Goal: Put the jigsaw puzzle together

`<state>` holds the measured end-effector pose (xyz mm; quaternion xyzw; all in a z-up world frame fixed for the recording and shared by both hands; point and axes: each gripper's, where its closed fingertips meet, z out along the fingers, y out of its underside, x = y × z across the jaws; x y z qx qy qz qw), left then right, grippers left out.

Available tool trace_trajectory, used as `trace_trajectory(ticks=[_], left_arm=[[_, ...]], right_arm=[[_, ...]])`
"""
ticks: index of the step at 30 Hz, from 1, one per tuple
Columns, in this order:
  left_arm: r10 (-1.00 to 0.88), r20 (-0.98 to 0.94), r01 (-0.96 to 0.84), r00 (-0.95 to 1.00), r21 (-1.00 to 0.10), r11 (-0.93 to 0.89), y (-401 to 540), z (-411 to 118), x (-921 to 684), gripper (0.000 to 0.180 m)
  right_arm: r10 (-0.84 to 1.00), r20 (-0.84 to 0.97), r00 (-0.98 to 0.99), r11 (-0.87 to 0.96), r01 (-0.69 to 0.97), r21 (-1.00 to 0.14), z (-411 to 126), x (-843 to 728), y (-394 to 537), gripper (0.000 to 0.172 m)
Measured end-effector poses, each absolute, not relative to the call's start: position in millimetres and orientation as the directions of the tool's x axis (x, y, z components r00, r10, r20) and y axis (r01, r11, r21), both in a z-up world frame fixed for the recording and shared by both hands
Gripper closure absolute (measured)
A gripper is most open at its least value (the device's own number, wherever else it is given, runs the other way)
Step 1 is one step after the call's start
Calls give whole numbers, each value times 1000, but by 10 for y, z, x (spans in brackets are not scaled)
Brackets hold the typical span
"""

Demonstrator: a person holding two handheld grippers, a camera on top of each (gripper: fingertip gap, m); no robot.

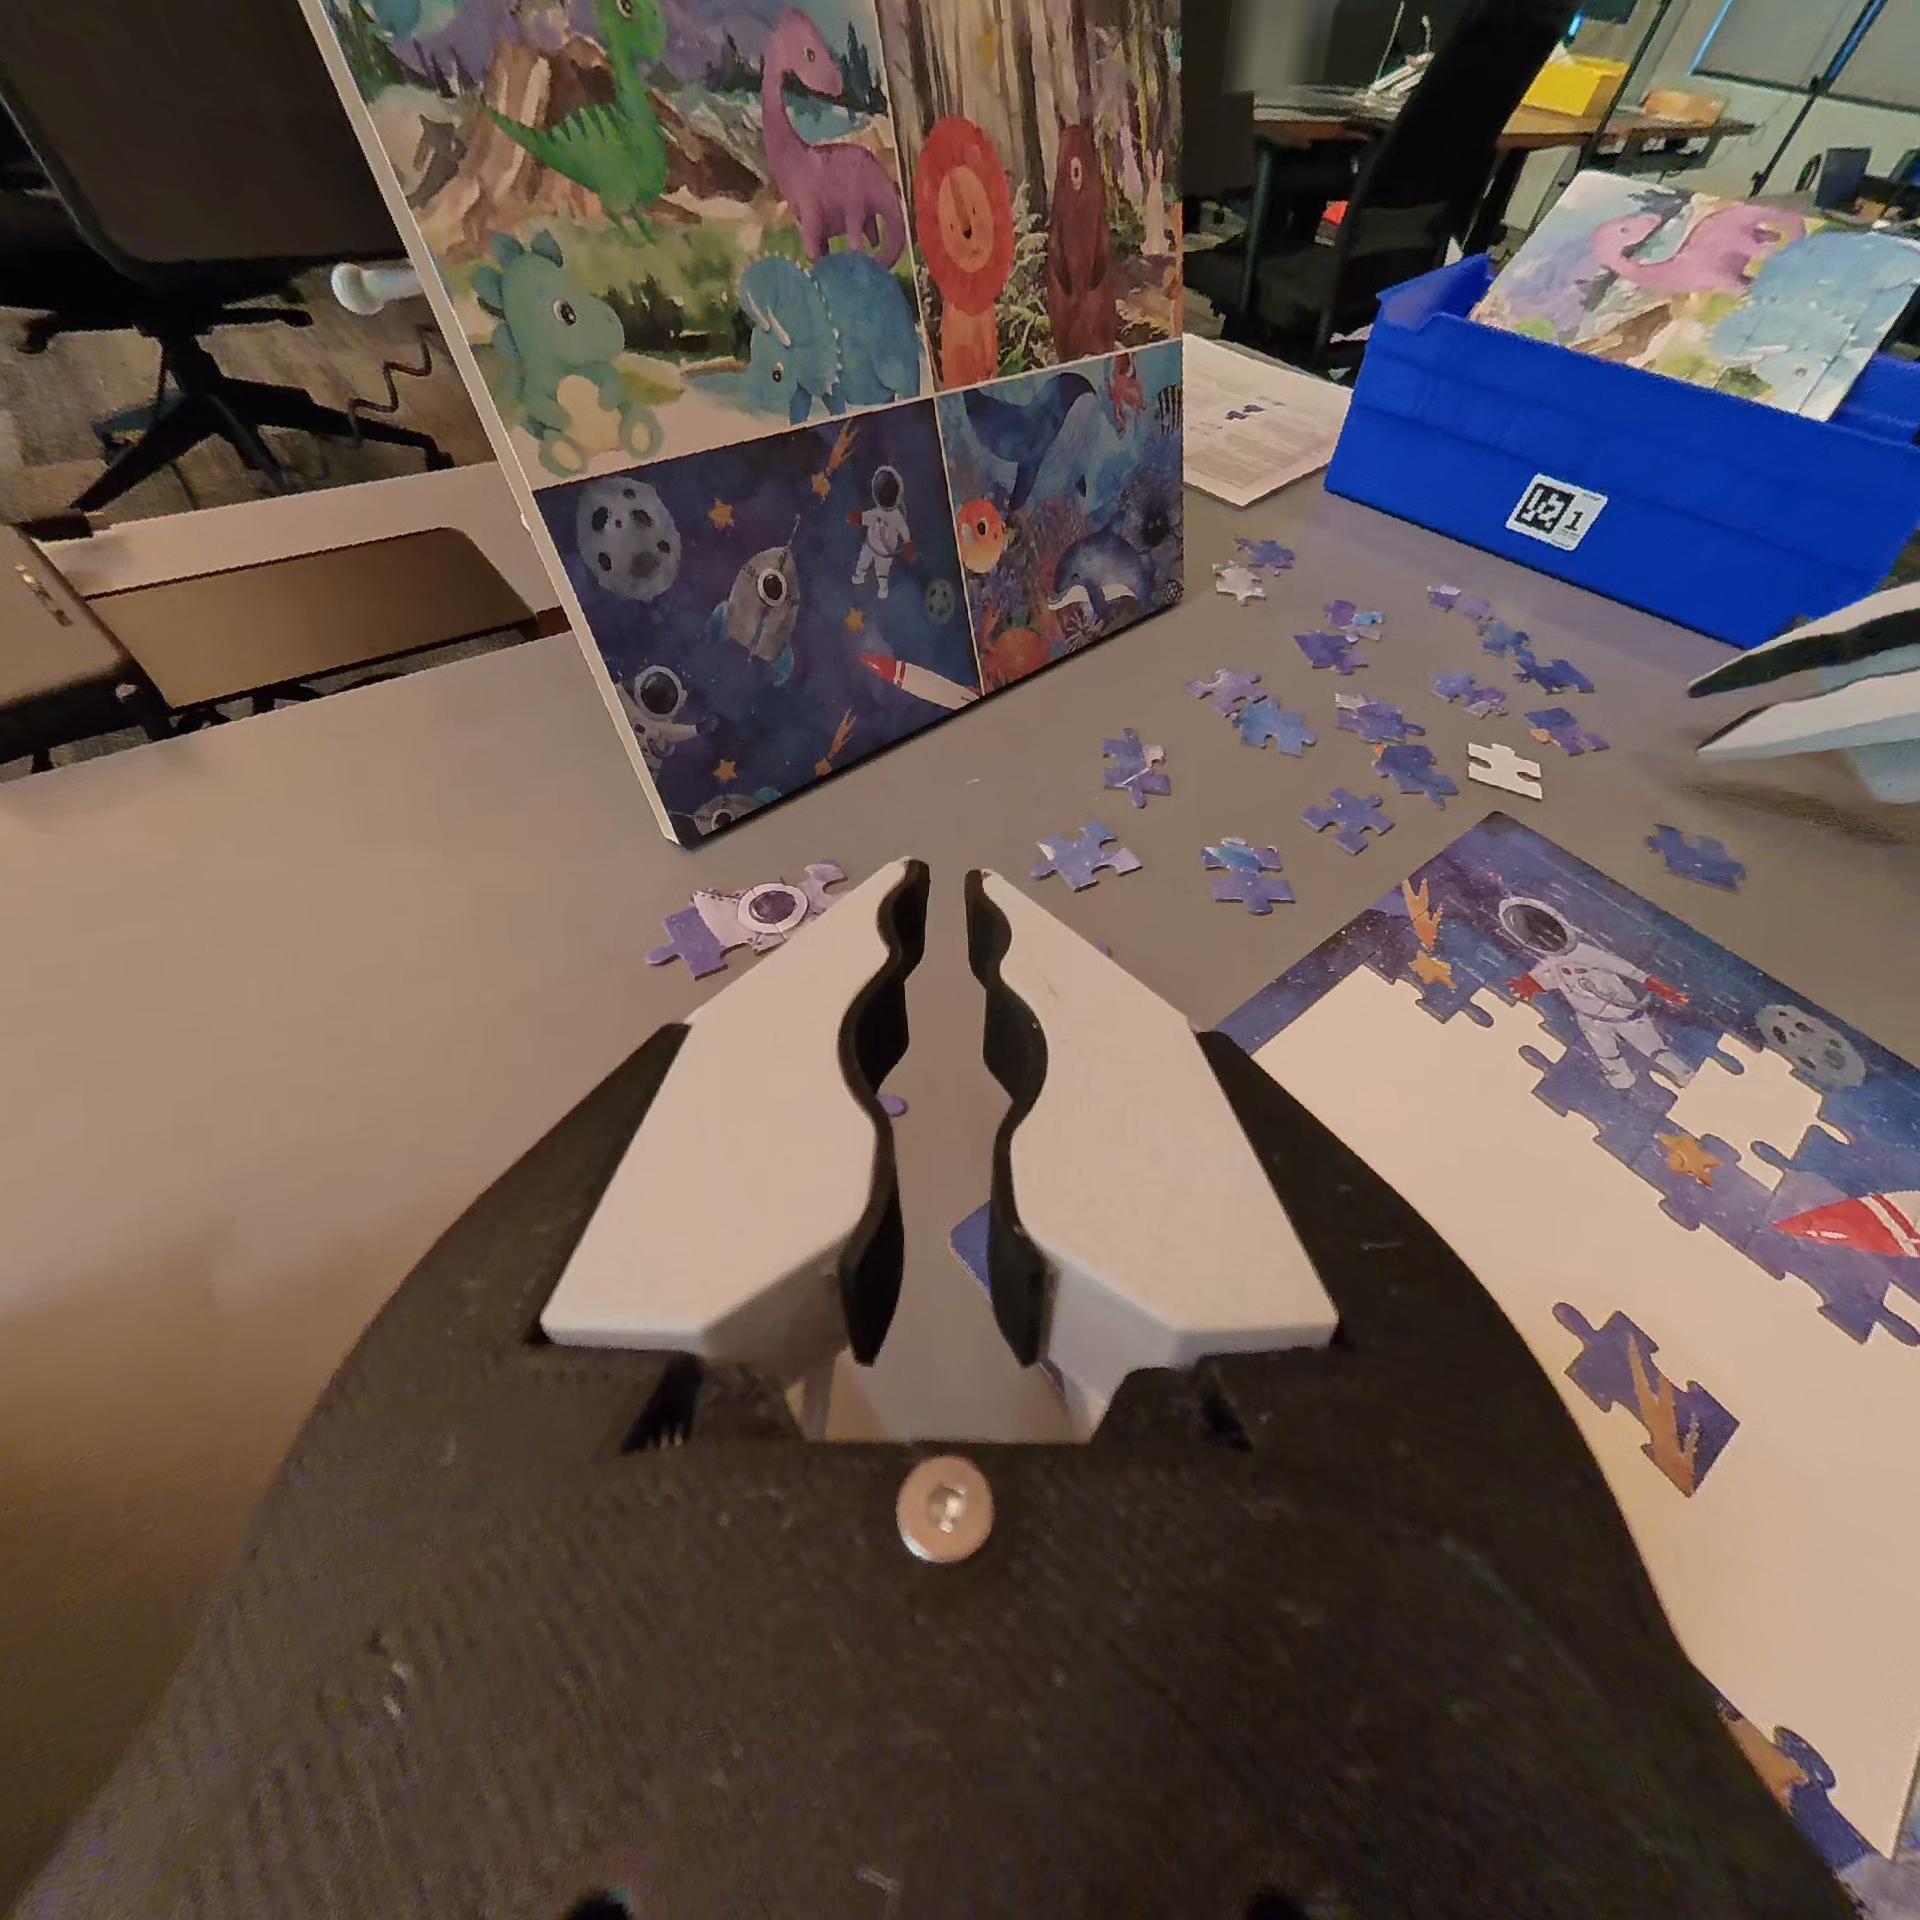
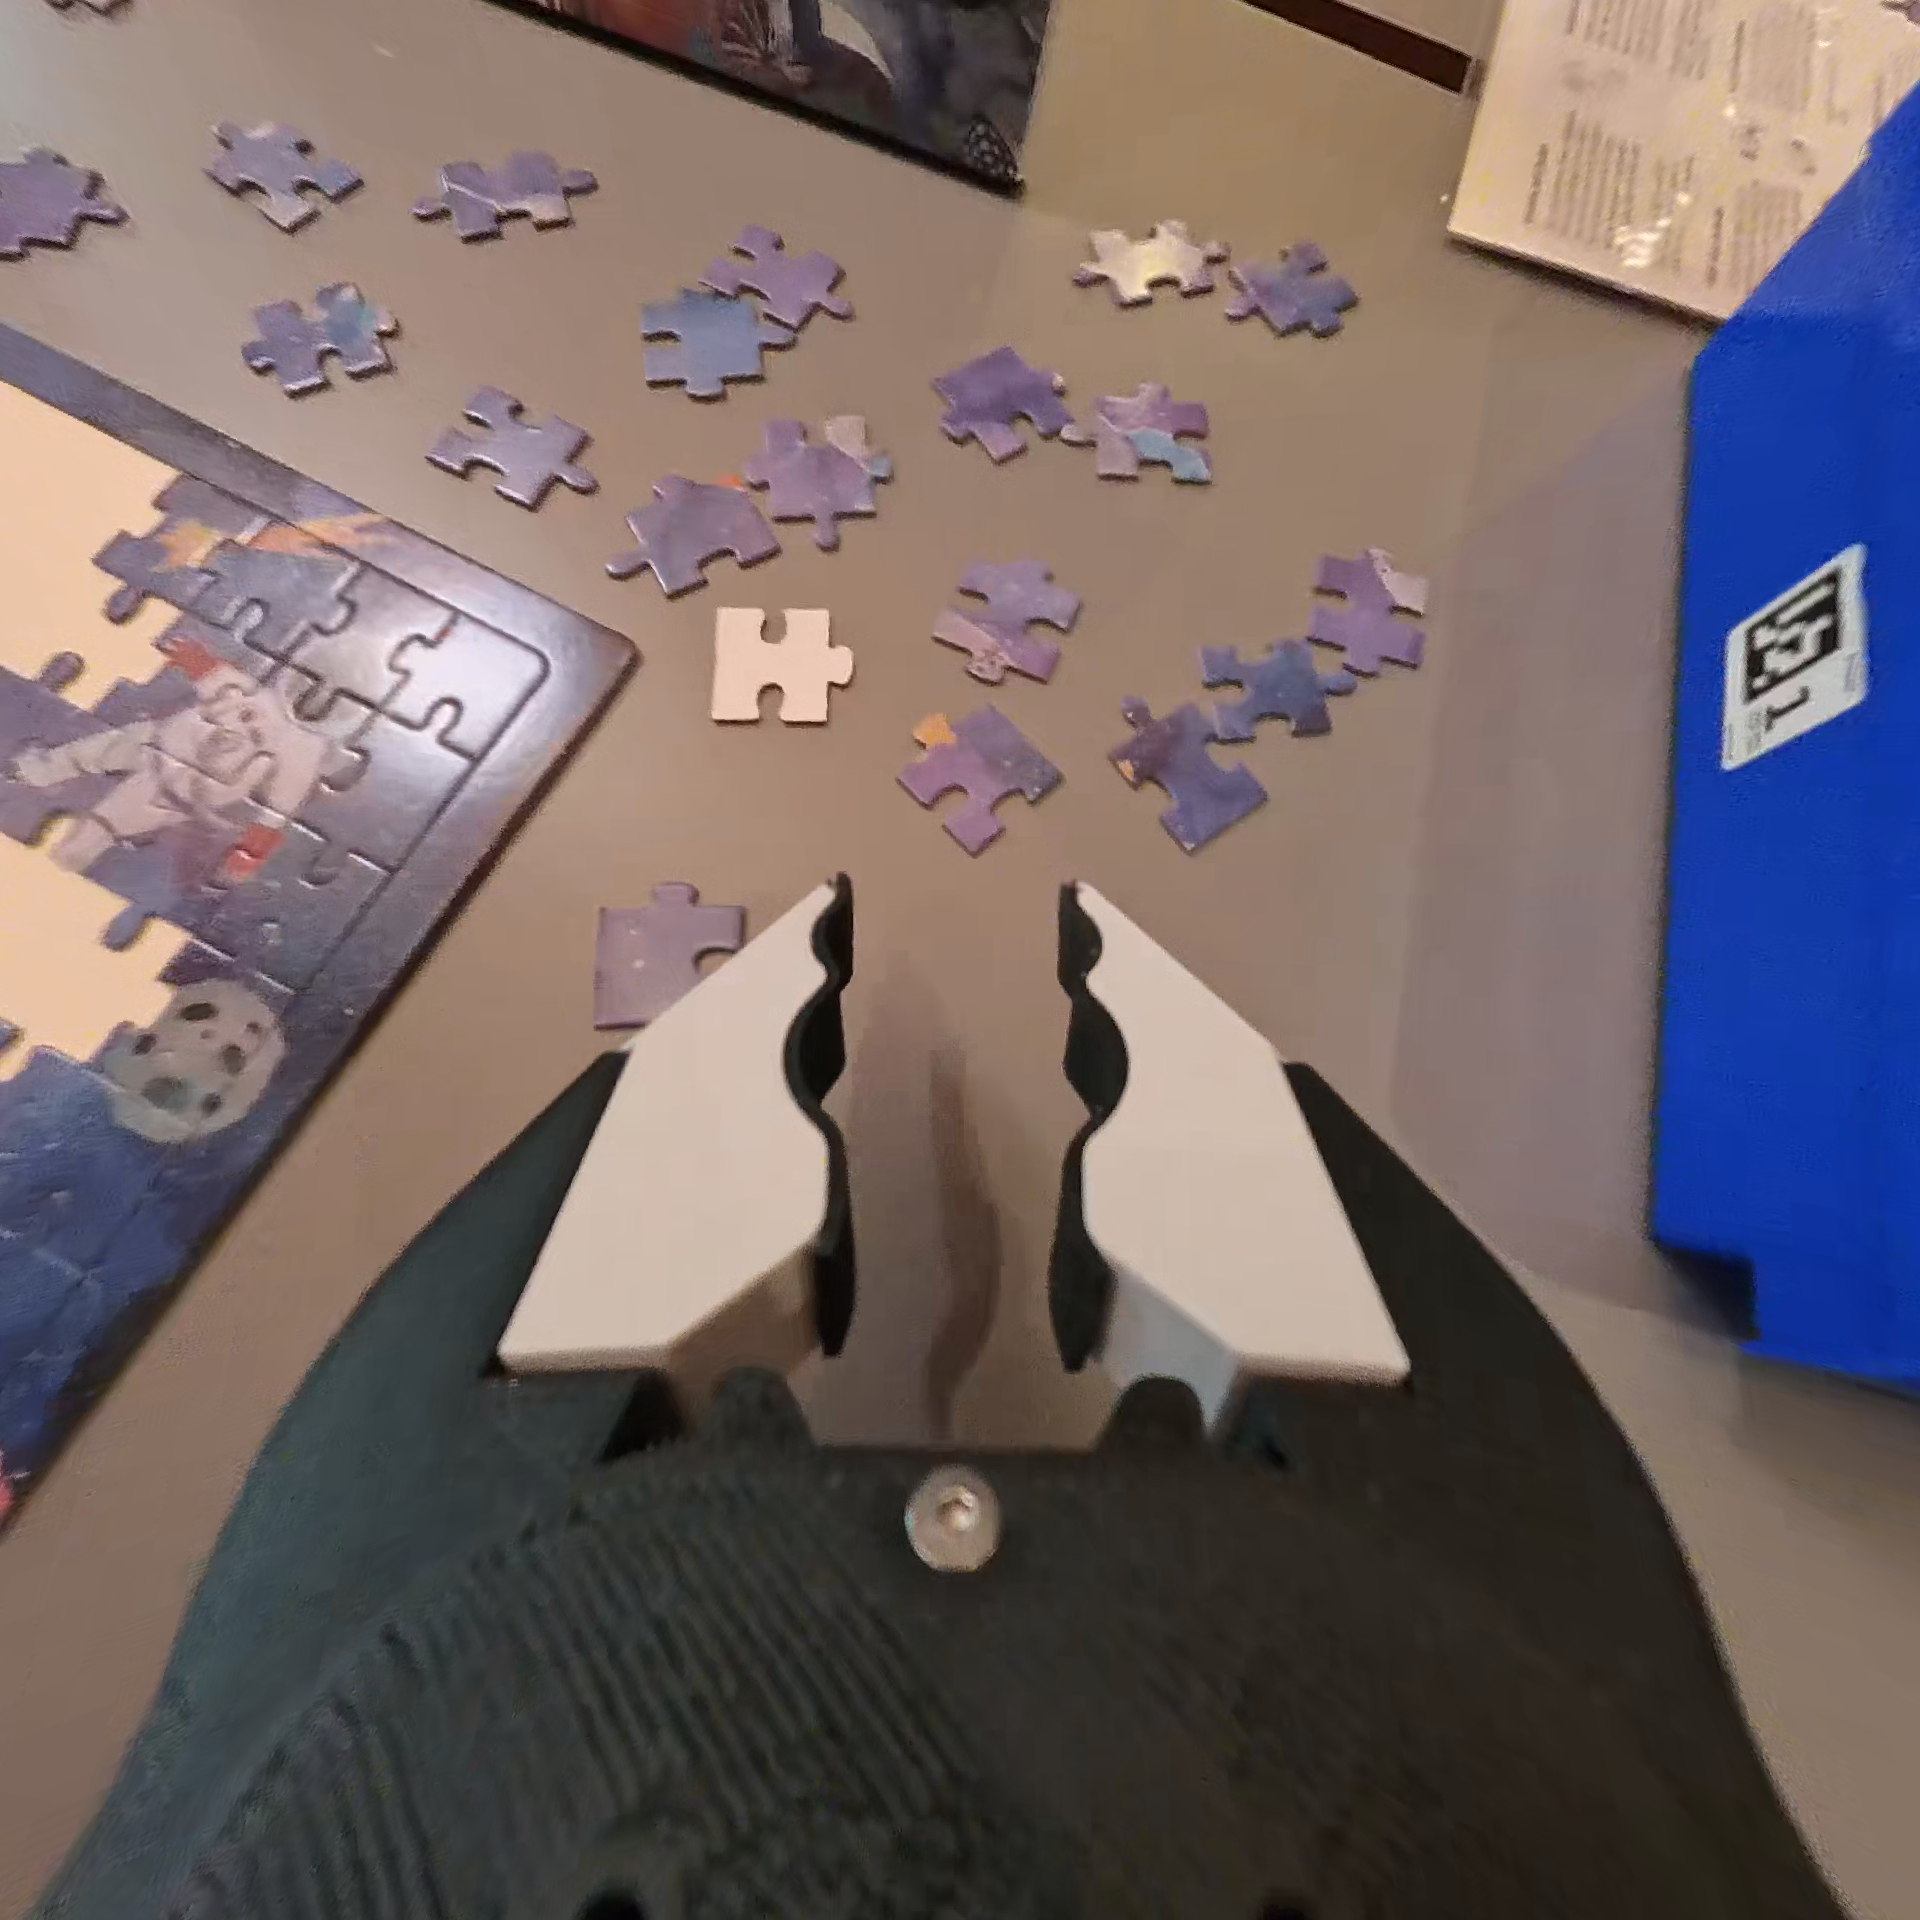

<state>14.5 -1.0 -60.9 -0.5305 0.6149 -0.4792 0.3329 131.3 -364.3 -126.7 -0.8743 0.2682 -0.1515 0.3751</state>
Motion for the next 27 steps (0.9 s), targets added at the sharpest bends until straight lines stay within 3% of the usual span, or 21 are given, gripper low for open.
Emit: trace_trajectory(ticks=[8,20,27], left_arm=[[-972,118,-340,-202,-940,-44,24,-652,156,175],[-968,114,-339,-224,-940,-33,-37,-635,156,174],[-969,118,-329,-216,-943,-41,-8,-620,149,175]], right_arm=[[-513,2,858,-587,-349,-731,-1443,1450,-3486,129],[-439,87,894,-655,-252,-713,-1336,1162,-3244,135],[-414,112,903,-697,-236,-677,-1502,1276,-2912,129]])
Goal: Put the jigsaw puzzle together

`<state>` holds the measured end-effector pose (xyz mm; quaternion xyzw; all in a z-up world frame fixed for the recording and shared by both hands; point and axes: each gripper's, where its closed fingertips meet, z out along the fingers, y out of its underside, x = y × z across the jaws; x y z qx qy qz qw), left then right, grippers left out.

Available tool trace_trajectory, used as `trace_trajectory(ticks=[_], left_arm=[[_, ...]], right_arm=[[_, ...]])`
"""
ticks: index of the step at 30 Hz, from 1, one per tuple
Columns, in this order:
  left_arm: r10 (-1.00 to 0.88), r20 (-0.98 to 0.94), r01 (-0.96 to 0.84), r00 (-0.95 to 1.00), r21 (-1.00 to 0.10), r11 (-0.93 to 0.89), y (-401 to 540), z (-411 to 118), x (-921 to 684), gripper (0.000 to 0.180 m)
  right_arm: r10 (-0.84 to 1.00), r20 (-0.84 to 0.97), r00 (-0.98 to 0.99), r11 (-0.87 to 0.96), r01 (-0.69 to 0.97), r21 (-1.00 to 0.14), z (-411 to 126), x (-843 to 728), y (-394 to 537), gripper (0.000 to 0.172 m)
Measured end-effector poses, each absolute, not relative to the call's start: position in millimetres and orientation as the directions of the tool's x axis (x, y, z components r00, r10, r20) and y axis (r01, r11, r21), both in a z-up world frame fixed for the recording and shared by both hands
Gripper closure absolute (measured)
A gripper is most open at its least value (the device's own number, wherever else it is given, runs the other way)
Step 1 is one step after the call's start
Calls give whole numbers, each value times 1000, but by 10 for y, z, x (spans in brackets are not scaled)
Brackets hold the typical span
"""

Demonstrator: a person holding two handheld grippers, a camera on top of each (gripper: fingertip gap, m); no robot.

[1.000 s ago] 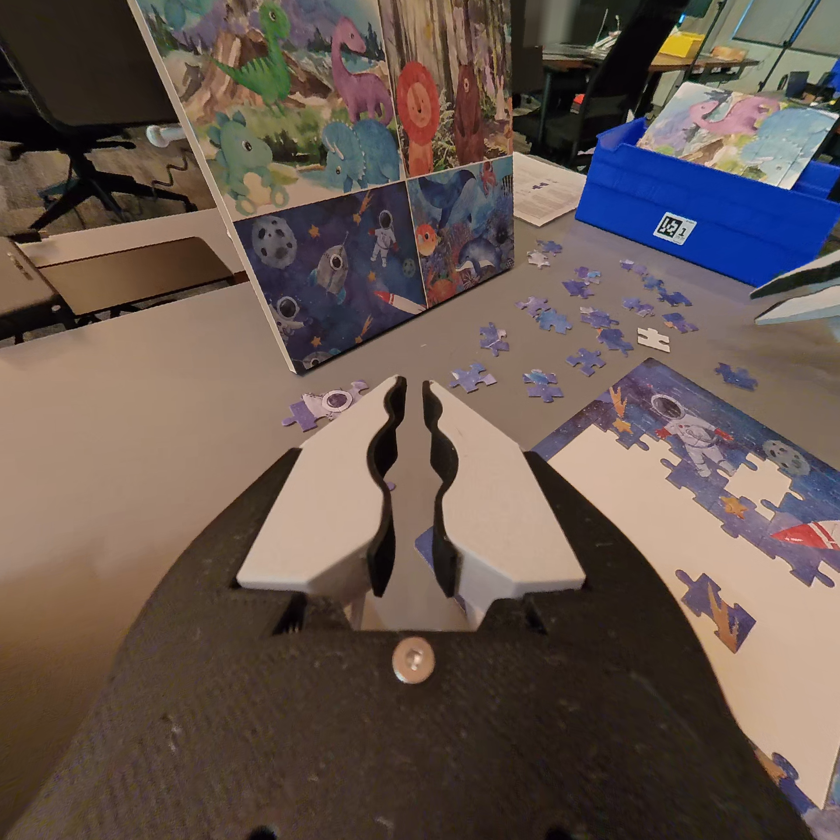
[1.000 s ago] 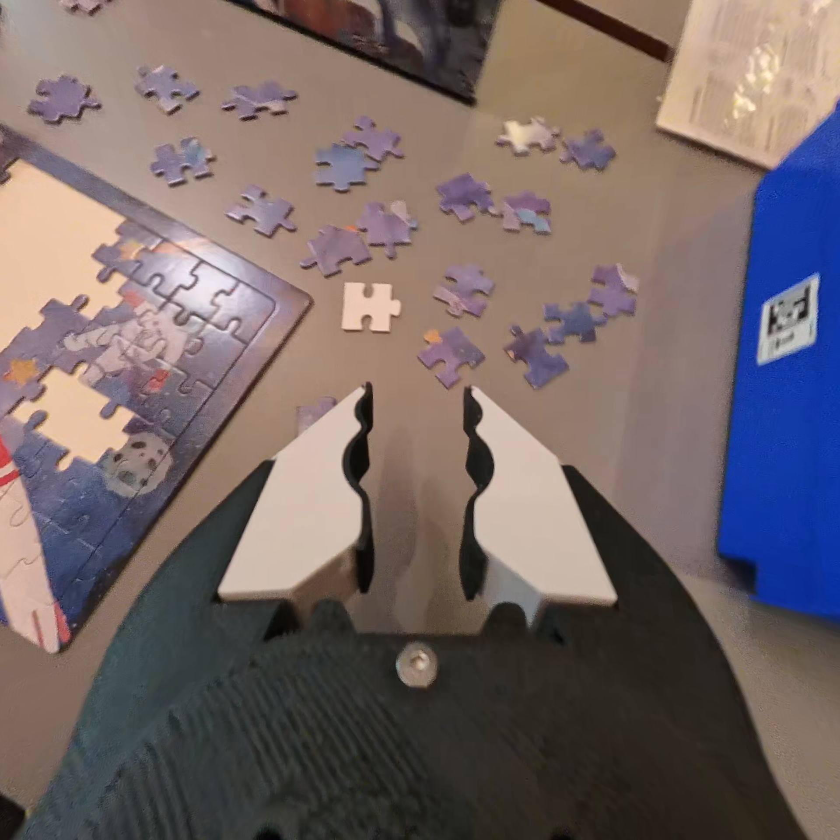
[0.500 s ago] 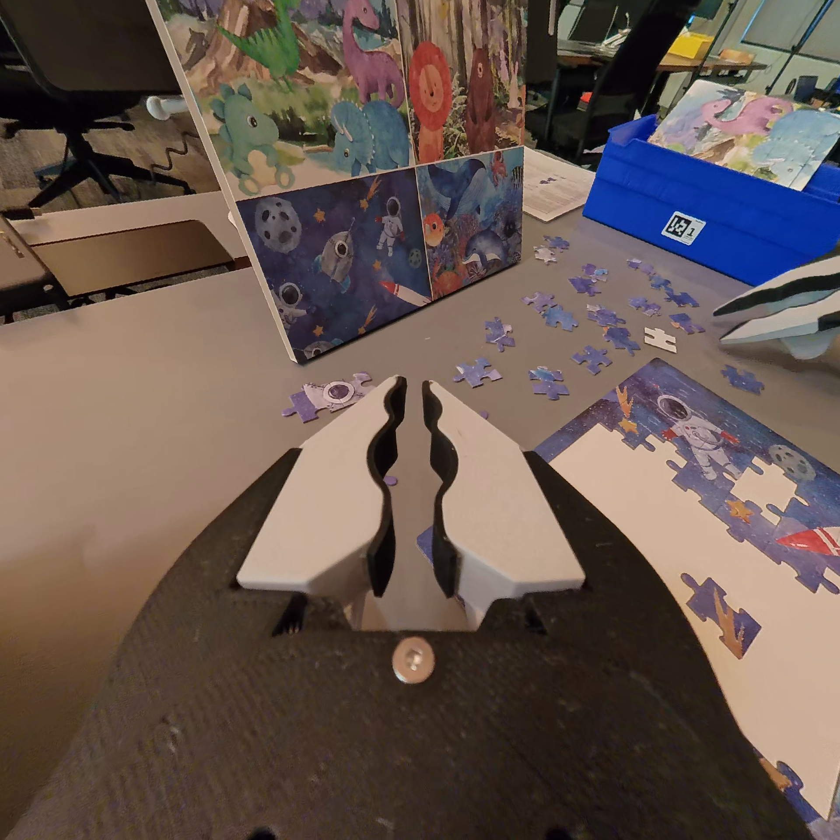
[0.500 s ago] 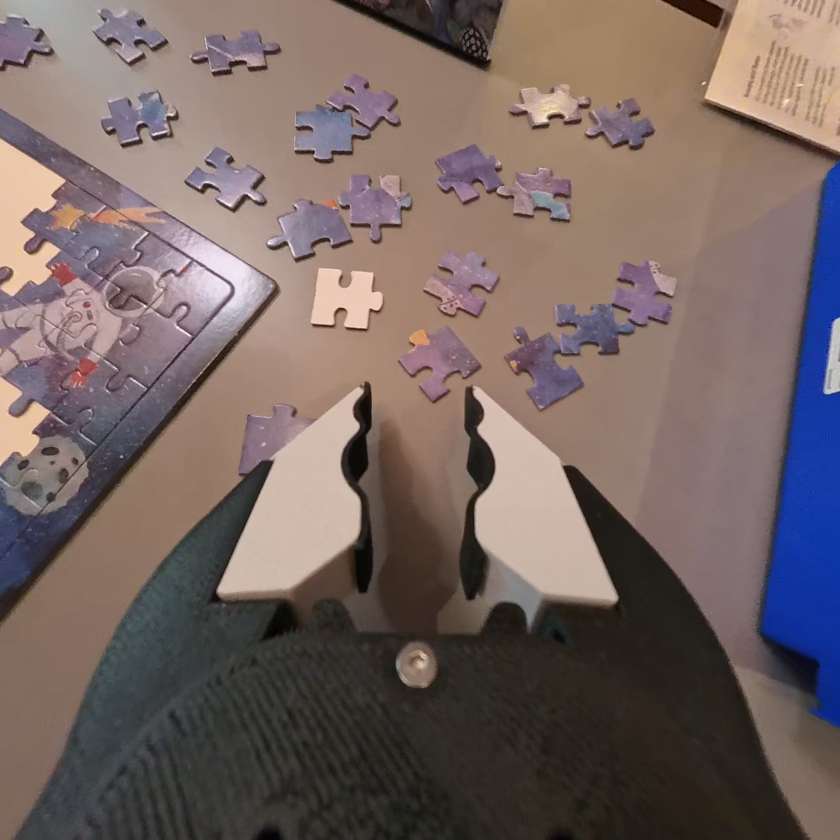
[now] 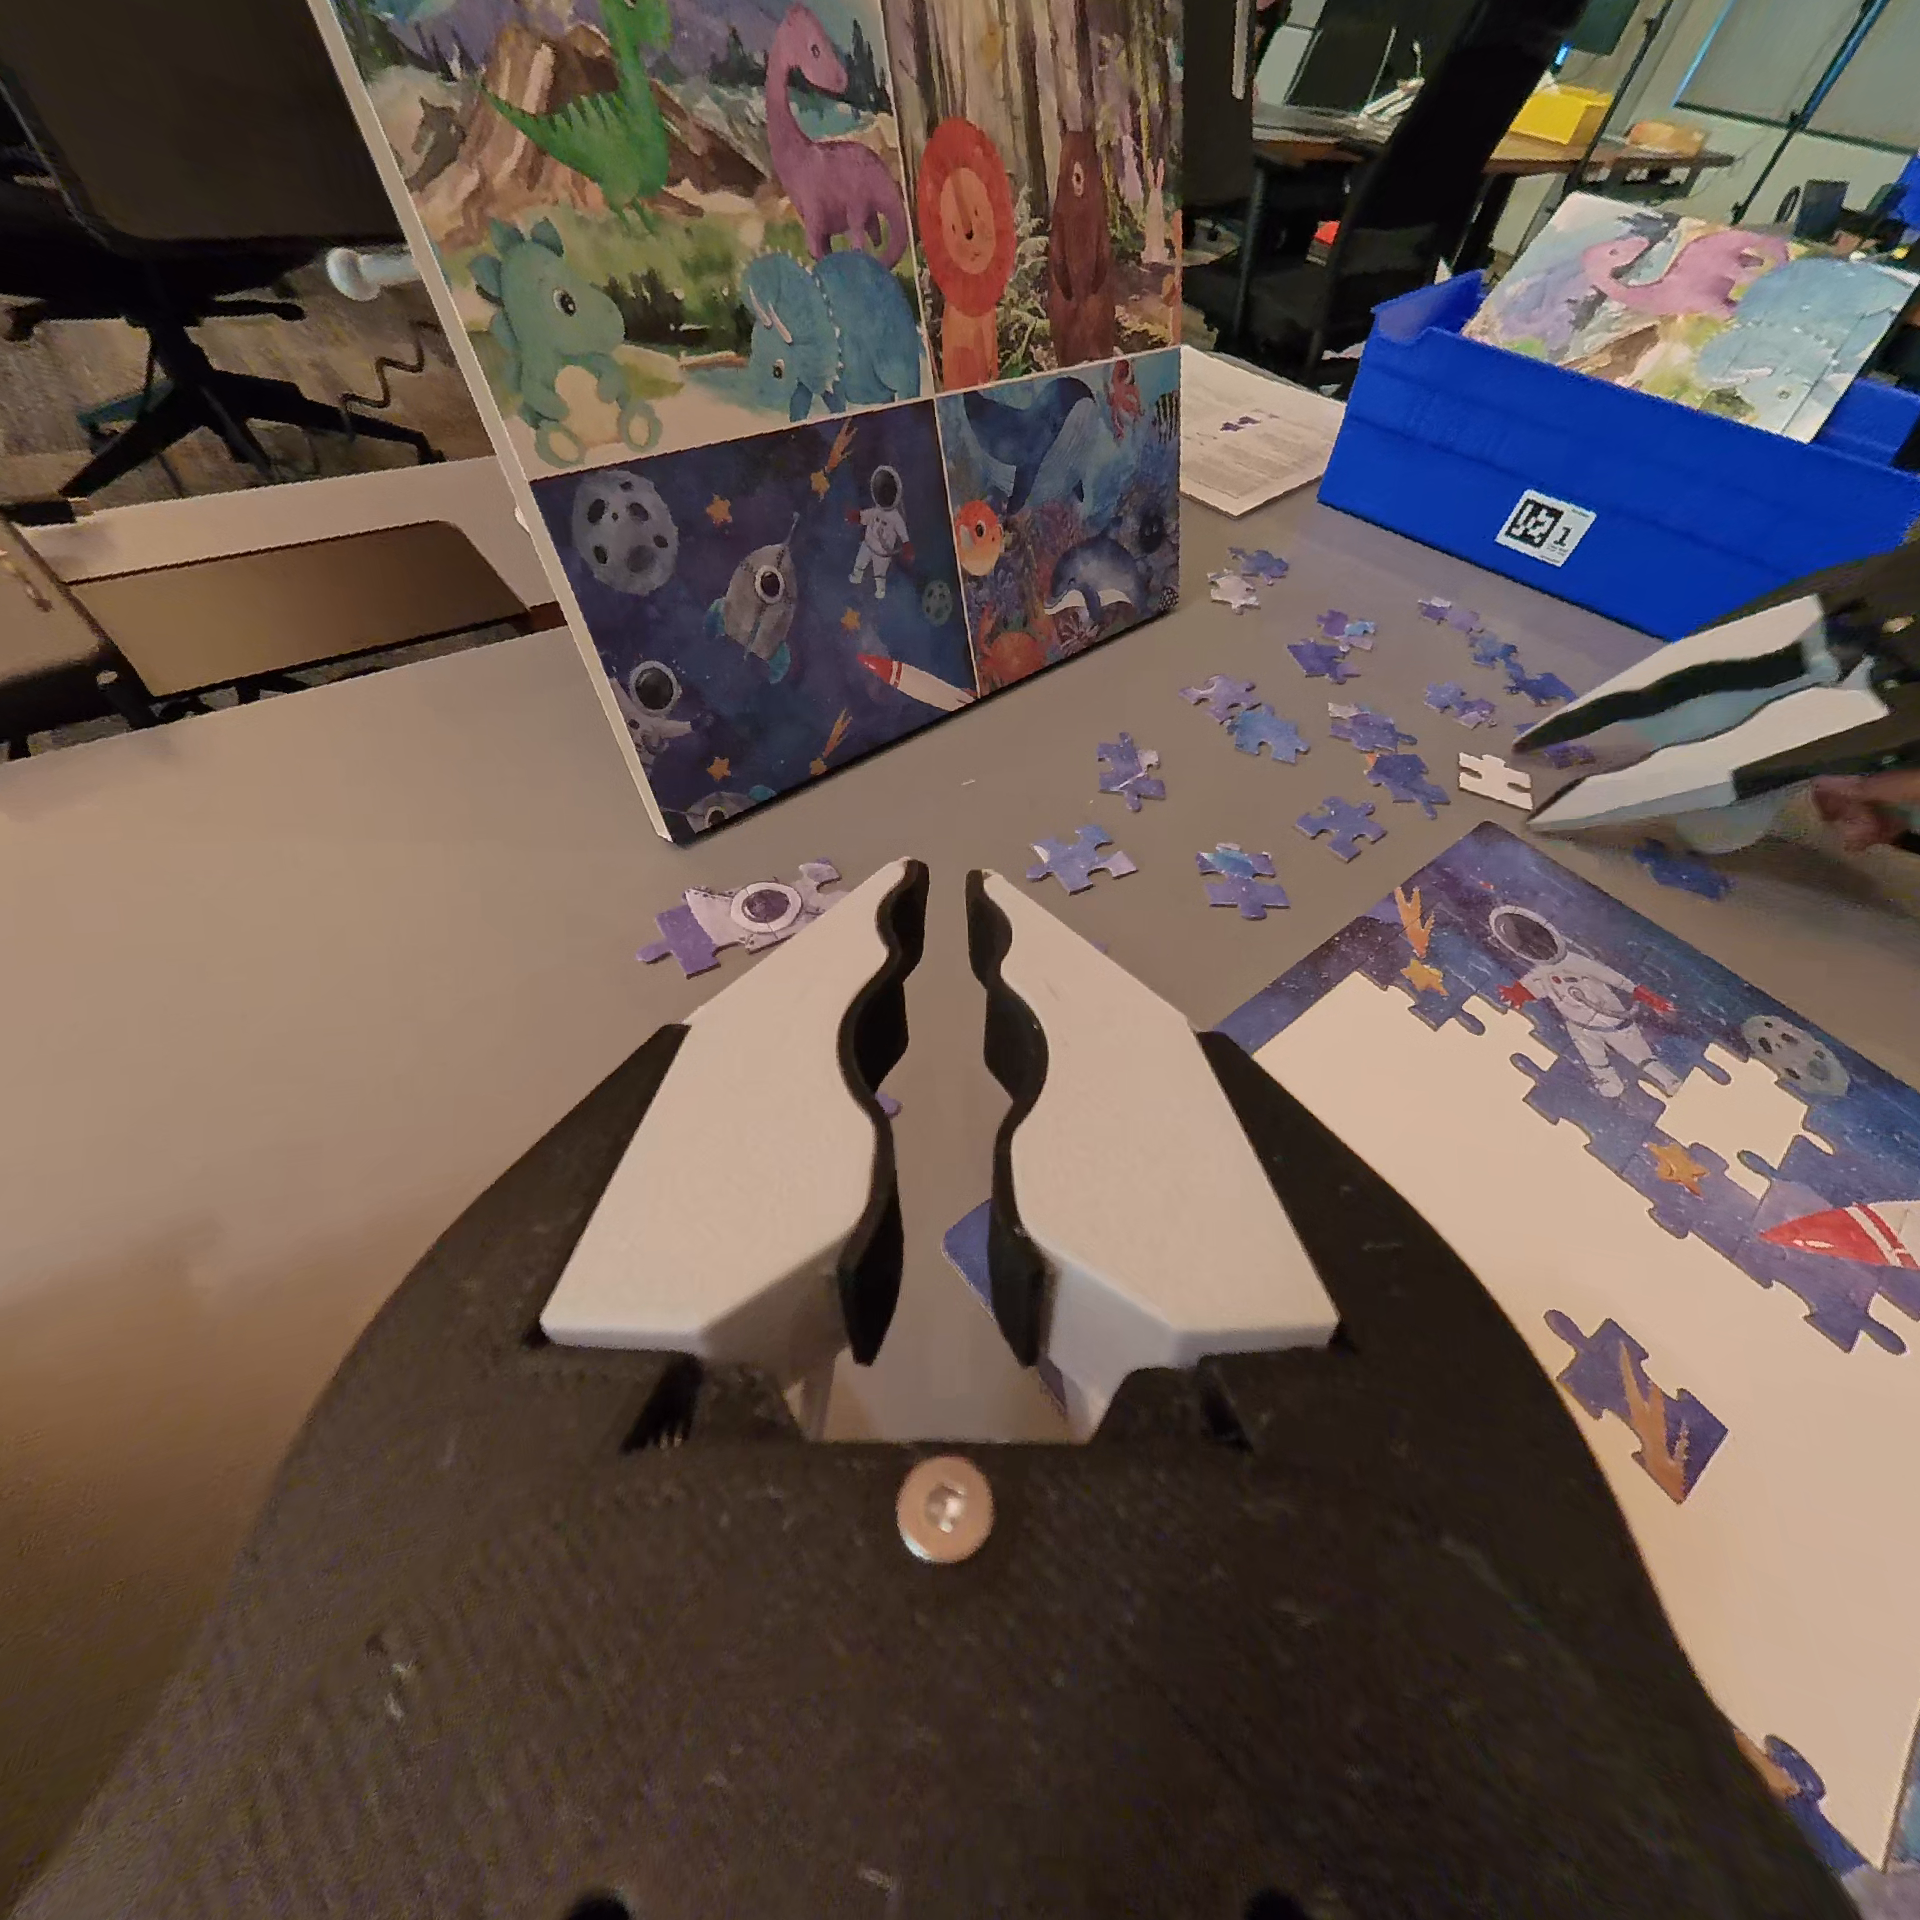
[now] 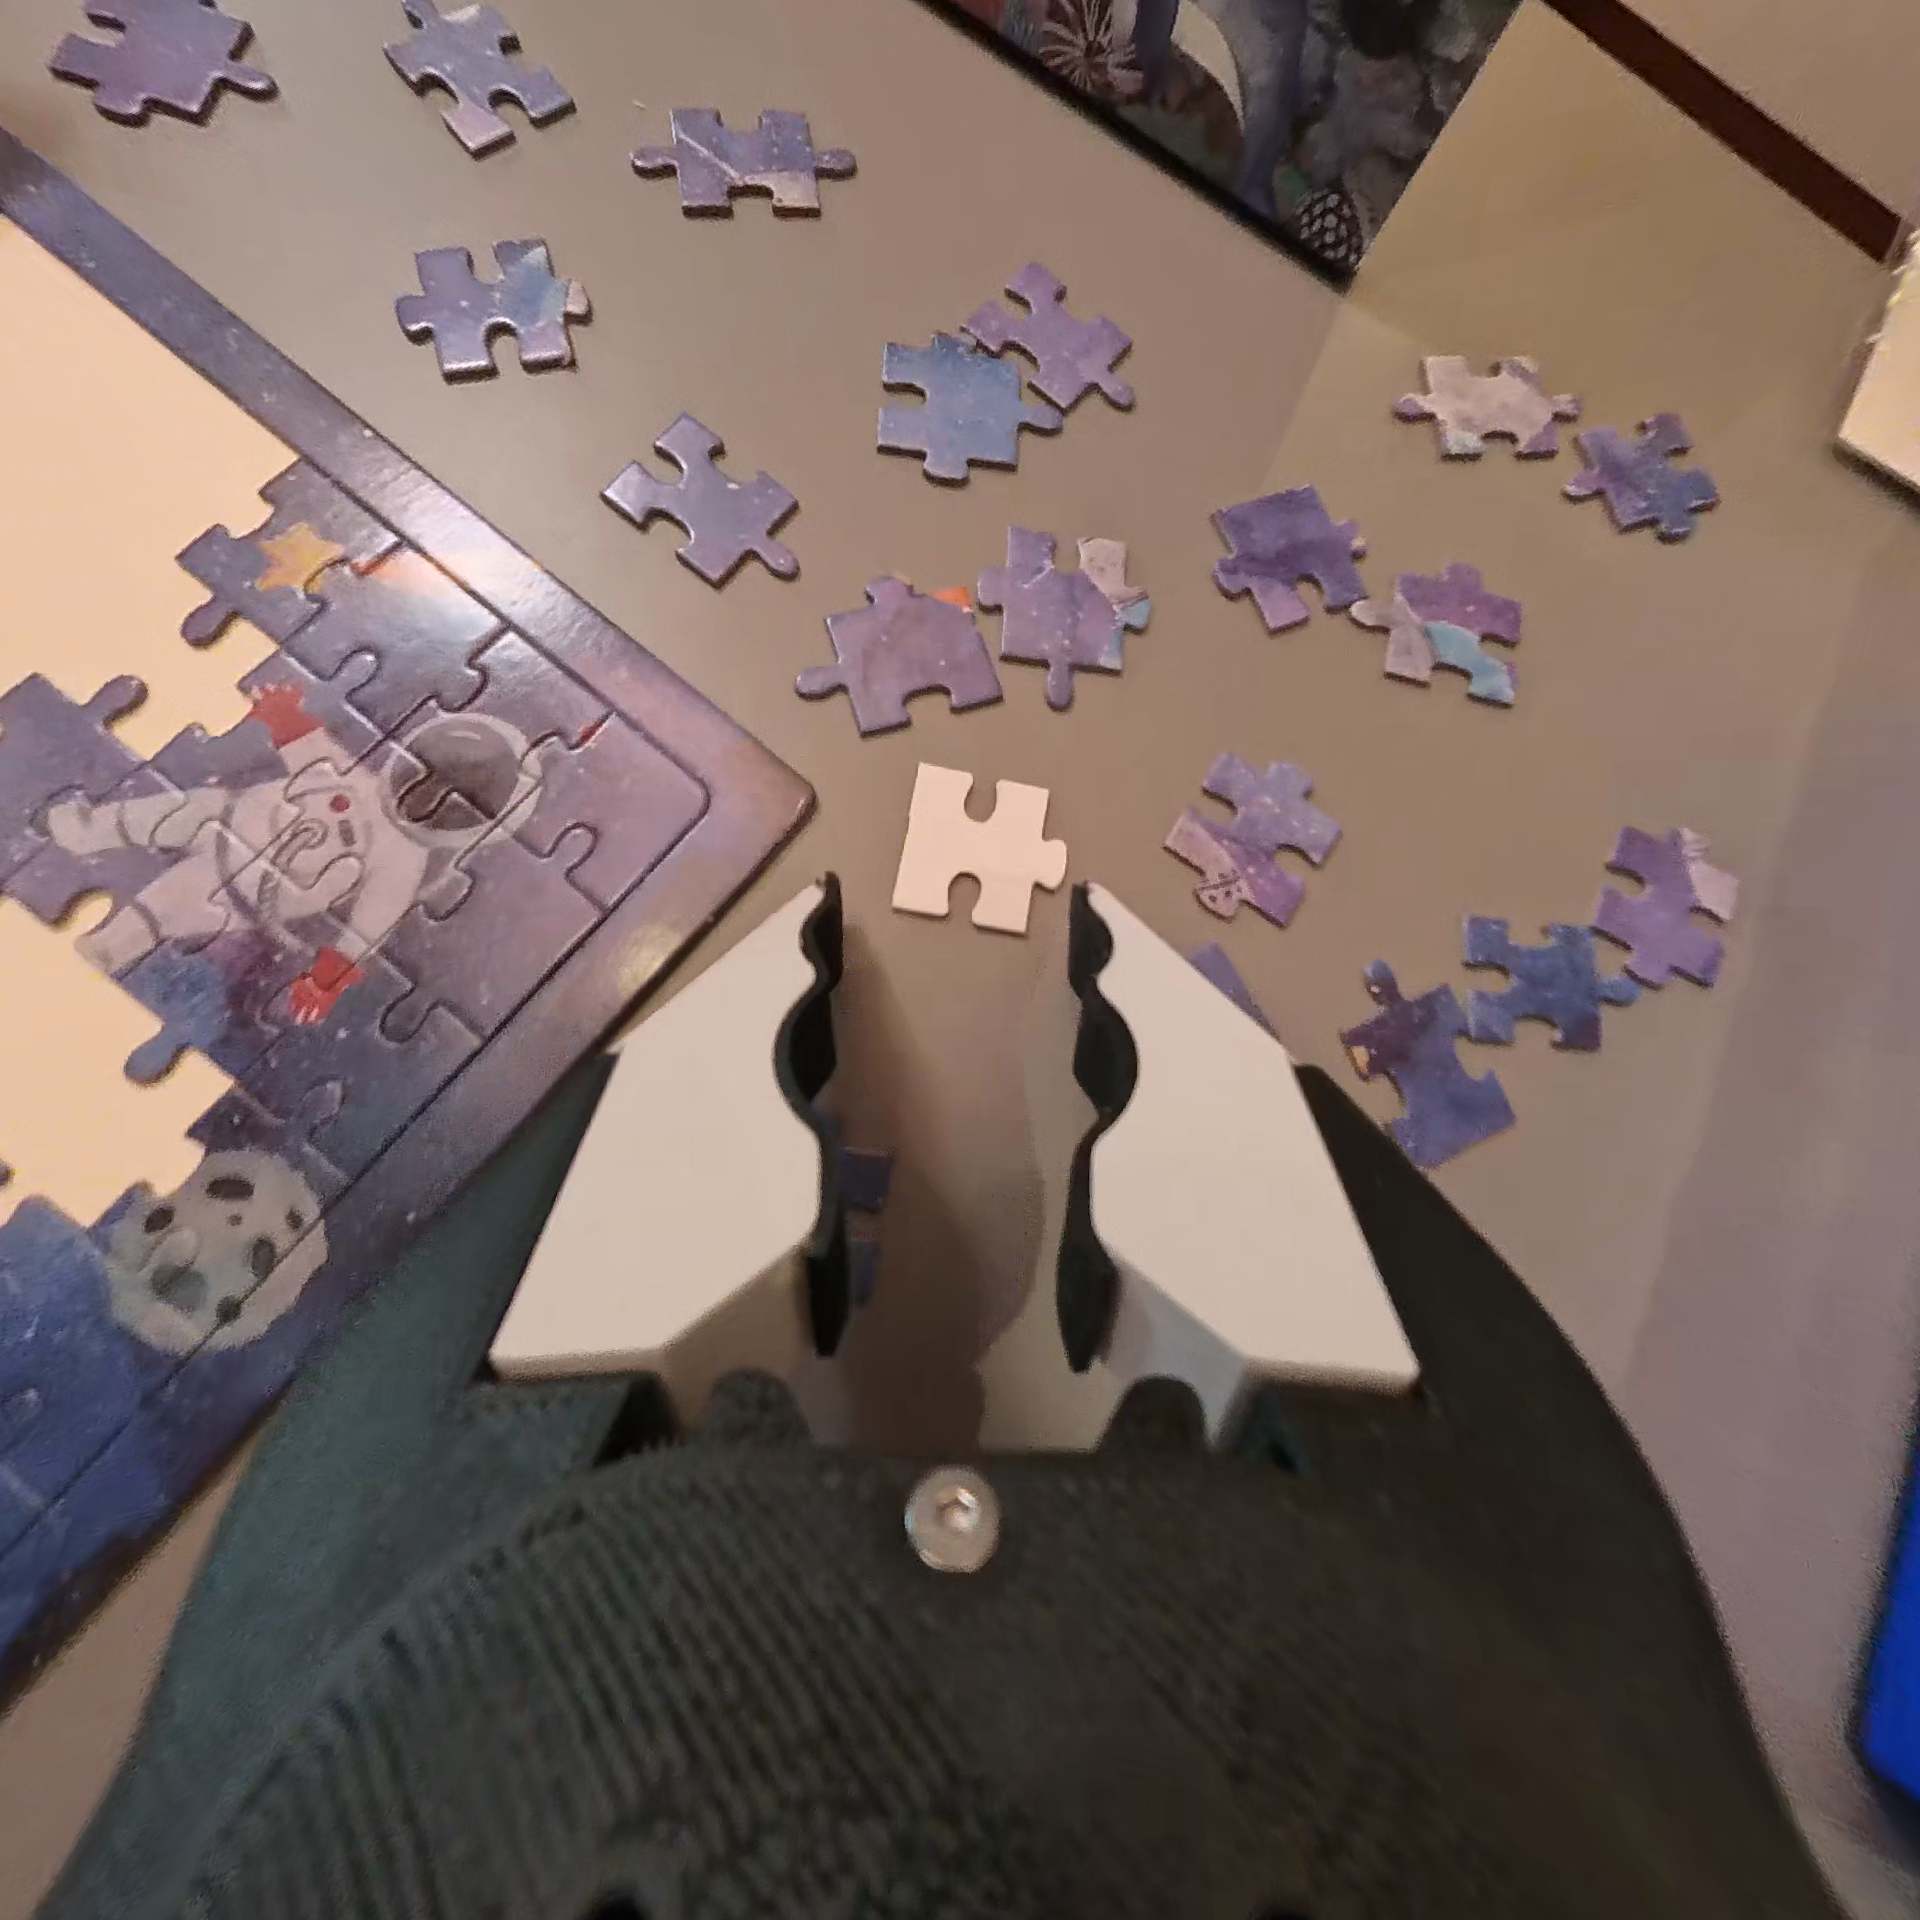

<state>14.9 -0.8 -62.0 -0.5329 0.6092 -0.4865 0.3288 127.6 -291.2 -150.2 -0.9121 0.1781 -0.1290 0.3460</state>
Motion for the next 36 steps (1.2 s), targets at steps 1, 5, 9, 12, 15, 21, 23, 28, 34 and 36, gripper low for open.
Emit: trace_trajectory(ticks=[1,5,9,12,15,21,23,28,34,36], left_arm=[[-968,126,-327,-217,-944,-50,-8,-612,148,175],[-965,138,-328,-224,-943,-59,-21,-612,149,174],[-965,123,-334,-230,-942,-40,-54,-626,154,174],[-966,116,-336,-233,-941,-32,-68,-633,157,174],[-952,140,-321,-273,-946,-47,-158,-592,155,172],[-800,235,-255,-552,-961,-106,-773,-336,33,153],[-720,241,-239,-651,-965,-107,-1014,-249,-64,148],[-604,215,-208,-768,-975,-82,-1422,-164,-211,143],[-537,161,-177,-828,-984,-22,-1647,-164,-333,164],[-552,152,-174,-820,-985,-12,-1624,-176,-316,172]], right_arm=[[-423,94,901,-694,-256,-673,-1541,1293,-2895,128],[-482,-10,876,-636,-358,-684,-1575,1353,-2875,136],[-493,-5,870,-642,-368,-673,-1579,1360,-2889,146],[-488,-27,872,-620,-368,-693,-1542,1333,-2868,147],[-433,-199,879,-479,-411,-775,-1255,1178,-2690,147],[134,-727,674,-154,-710,-687,-97,451,-2192,148],[277,-804,527,-191,-790,-583,85,260,-2093,147],[381,-873,306,-374,-812,-448,86,-134,-1813,147],[374,-894,249,-485,-769,-417,-5,-392,-1571,147],[357,-896,265,-475,-774,-418,-17,-352,-1536,147]])
